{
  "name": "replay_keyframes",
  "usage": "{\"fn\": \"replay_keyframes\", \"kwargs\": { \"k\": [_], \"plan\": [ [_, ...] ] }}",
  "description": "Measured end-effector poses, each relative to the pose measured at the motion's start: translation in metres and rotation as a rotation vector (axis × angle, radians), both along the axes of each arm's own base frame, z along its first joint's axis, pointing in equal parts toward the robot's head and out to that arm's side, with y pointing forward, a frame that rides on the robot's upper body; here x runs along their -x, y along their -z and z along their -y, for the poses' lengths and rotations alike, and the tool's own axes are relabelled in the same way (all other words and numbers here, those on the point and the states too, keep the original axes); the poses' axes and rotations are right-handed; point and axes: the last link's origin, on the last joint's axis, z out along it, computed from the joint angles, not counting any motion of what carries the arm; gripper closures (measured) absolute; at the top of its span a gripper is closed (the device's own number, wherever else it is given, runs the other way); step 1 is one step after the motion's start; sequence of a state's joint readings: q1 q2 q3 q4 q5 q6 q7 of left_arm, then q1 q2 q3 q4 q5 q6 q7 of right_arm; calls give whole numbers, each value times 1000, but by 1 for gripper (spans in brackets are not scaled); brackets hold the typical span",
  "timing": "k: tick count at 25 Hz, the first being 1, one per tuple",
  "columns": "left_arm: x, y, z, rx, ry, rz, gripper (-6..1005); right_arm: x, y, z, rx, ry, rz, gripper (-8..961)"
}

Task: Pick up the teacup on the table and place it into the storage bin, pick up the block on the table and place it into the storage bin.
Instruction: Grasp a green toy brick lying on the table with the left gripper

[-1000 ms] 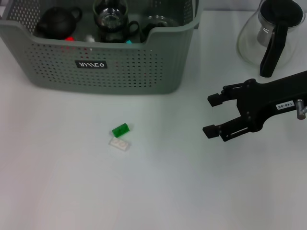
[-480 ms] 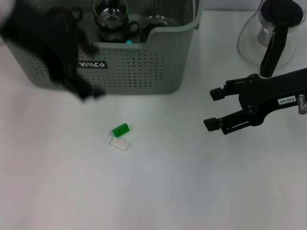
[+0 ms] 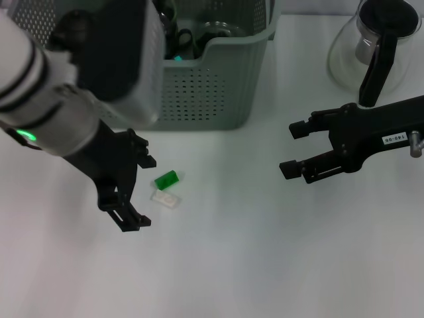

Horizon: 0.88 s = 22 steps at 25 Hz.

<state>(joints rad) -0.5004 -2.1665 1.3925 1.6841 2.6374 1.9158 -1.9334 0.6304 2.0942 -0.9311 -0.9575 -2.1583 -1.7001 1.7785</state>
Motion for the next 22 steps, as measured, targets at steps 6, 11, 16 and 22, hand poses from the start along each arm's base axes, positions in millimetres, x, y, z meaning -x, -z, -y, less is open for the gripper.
{"fn": "replay_keyframes", "kwargs": {
  "k": [6,11,16,22],
  "plan": [
    [12,18,-17,7,78,-71,66,-4,4,1,11,24,-4,6],
    [10,30,-25,40,132,-82,75,-5,4,1,4,36,-11,6],
    [10,42,-33,70,188,-135,84,-7,6,2,12,56,-22,6],
    [14,46,-40,102,267,-204,95,-8,10,2,27,73,-33,6]
  ]
}}
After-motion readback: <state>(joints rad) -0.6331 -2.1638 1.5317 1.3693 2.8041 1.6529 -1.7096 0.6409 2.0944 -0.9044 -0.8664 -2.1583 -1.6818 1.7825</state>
